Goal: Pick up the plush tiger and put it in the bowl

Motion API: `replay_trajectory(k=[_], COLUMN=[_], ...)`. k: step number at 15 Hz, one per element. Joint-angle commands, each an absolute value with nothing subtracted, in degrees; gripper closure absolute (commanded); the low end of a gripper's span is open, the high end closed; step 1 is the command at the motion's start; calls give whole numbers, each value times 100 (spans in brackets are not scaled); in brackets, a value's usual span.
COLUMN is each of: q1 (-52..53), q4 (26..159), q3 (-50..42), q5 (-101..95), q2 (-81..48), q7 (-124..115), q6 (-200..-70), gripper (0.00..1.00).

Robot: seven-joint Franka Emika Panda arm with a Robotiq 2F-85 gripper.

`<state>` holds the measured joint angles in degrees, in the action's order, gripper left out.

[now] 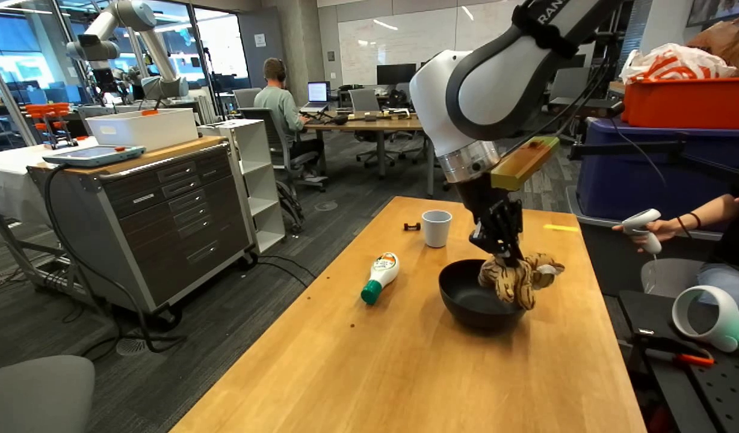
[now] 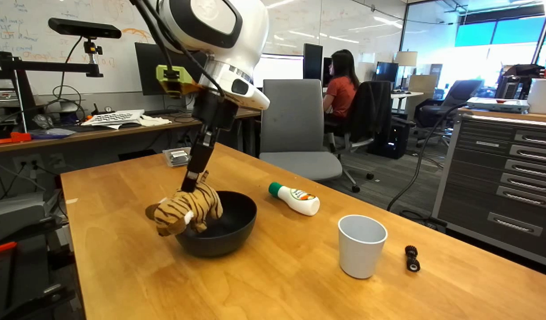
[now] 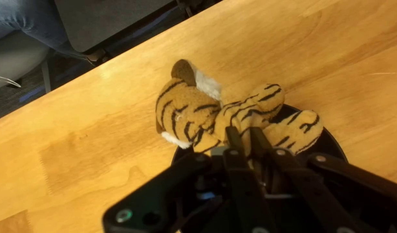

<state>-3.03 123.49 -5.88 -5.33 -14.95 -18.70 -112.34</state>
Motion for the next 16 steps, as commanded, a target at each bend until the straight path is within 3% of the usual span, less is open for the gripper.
replay_trajectory(k=[1, 8, 16], q1=[-299, -337, -347], q4=[12185, 11912, 11969], q3=[-625, -649, -529], q5=[-498, -489, -416], q2=[-1454, -1102, 294], q7=[-1909, -1852, -1213], q6=[-11229, -11473, -11663], gripper=[54, 2, 0])
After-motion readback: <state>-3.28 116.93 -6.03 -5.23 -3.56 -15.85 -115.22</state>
